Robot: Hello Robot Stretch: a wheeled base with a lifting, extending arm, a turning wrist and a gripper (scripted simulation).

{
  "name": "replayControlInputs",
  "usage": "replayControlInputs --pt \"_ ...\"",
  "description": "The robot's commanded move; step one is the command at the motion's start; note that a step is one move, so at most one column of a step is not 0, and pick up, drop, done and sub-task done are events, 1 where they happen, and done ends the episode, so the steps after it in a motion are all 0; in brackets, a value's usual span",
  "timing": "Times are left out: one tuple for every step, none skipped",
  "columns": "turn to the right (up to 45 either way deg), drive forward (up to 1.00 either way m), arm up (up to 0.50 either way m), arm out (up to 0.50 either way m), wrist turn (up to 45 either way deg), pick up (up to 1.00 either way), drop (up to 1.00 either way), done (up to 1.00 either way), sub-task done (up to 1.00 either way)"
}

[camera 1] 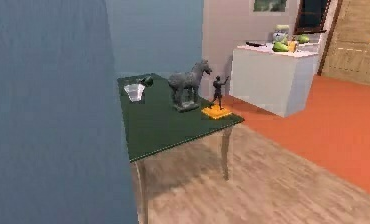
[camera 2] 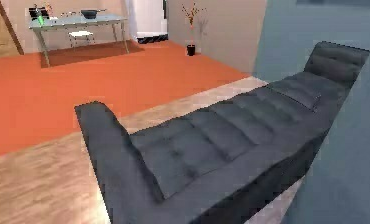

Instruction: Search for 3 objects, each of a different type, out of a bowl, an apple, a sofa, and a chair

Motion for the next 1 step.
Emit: replayControlInputs --pt "24.0 0.0 0.0 0.0 0.0 0.0 0.0 0.0 0.0"
